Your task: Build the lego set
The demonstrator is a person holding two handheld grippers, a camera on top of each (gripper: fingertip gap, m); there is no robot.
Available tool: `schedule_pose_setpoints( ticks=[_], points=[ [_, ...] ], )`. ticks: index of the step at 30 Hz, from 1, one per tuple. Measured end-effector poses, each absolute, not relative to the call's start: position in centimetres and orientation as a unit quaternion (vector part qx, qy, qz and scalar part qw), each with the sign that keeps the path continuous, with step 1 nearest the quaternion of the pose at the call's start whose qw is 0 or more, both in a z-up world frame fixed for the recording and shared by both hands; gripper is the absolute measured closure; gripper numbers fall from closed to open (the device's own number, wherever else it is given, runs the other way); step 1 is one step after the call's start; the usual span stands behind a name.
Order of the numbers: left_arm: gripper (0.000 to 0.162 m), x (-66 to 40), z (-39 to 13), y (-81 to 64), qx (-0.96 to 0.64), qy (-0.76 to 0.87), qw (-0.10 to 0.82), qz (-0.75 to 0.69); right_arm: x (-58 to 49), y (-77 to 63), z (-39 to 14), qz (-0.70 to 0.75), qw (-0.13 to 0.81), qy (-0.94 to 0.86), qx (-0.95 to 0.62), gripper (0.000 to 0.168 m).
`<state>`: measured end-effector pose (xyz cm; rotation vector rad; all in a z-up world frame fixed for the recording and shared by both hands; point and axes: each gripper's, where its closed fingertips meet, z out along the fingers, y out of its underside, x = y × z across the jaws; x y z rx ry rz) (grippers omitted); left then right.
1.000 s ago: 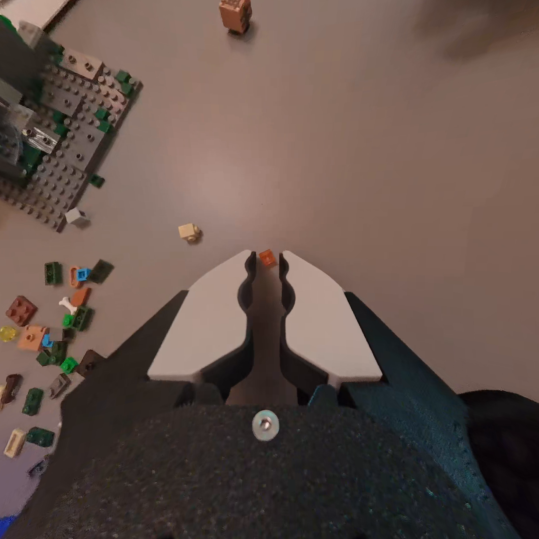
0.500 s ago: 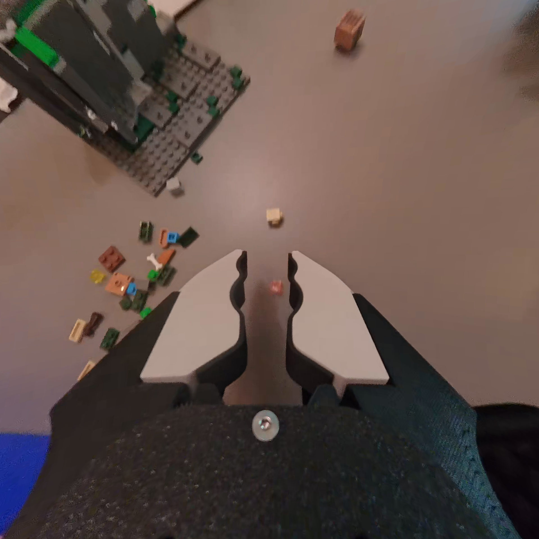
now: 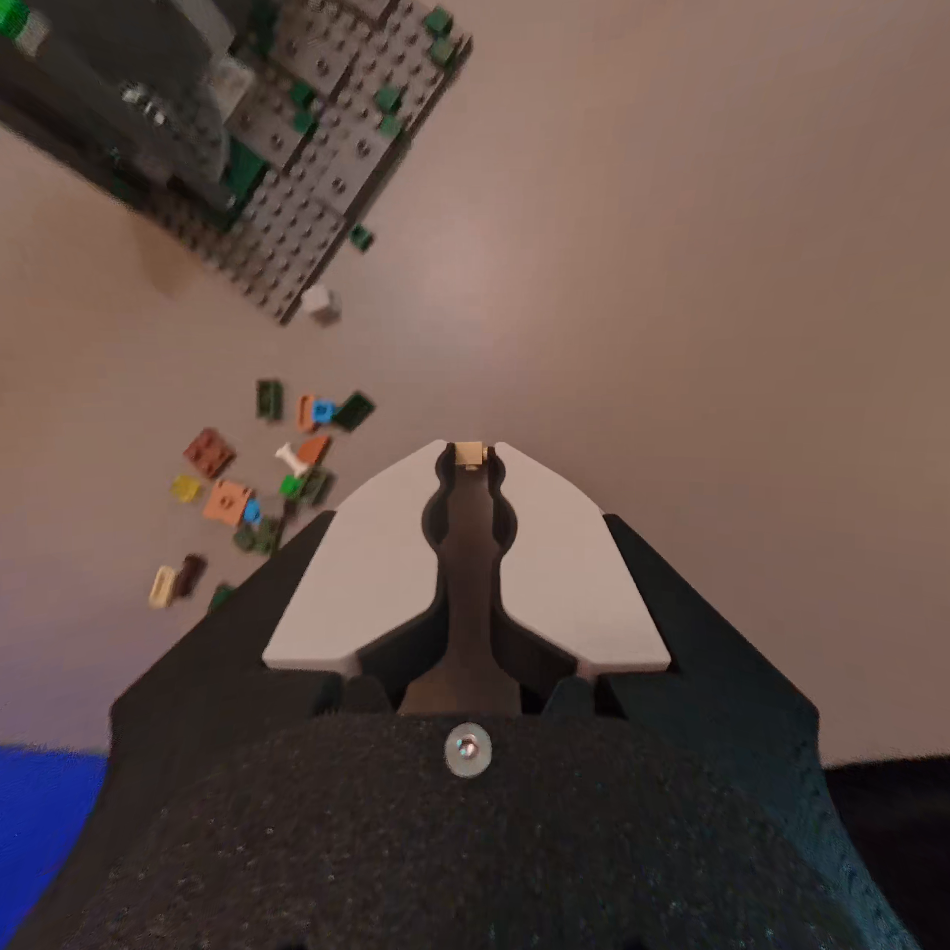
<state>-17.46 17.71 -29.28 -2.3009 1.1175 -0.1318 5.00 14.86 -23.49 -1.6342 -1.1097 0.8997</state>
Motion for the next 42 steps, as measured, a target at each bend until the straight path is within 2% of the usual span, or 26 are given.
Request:
schedule_pose_setpoints(
  ticks=[2,5,11,18,21,27,31,35,42],
  points=[
    [0.14,-19.1,-28.8,17.6,-0.871,0.407,0.273,-0.032,5.0,14.9,-23.5,0.368,0.466,-0.451,-0.666,0.154],
    [0.135,-19.8,-27.3,18.3,-0.876,0.387,0.286,-0.027,5.0,14.9,-23.5,0.368,0.464,-0.451,-0.667,0.154],
    [0.135,-17.4,-26.5,22.4,-0.869,0.366,0.33,-0.039,4.9,14.8,-23.7,0.365,0.462,-0.454,-0.669,0.154],
    [0.138,-17.1,-29.2,26.1,-0.883,0.35,0.311,-0.029,5.0,14.9,-23.8,0.365,0.46,-0.452,-0.671,0.154],
    [0.15,-16.9,-29.5,26.2,-0.883,0.35,0.309,-0.043,5.0,14.9,-23.8,0.368,0.46,-0.45,-0.672,0.154],
    [0.151,-18.8,-29.3,25.0,-0.889,0.365,0.277,-0.017,5.1,15.0,-23.7,0.372,0.459,-0.445,-0.673,0.154],
    [0.15,-21.6,-29.3,23.9,-0.903,0.352,0.245,0.013,5.0,15.0,-23.8,0.371,0.457,-0.446,-0.674,0.154],
    [0.133,-21.7,-28.6,23.9,-0.903,0.346,0.254,0.018,5.0,15.0,-23.8,0.37,0.457,-0.447,-0.674,0.154],
    [0.138,-16.0,-27.6,24.9,-0.878,0.359,0.312,-0.056,5.0,15.0,-23.9,0.368,0.457,-0.448,-0.674,0.154]
  ],
)
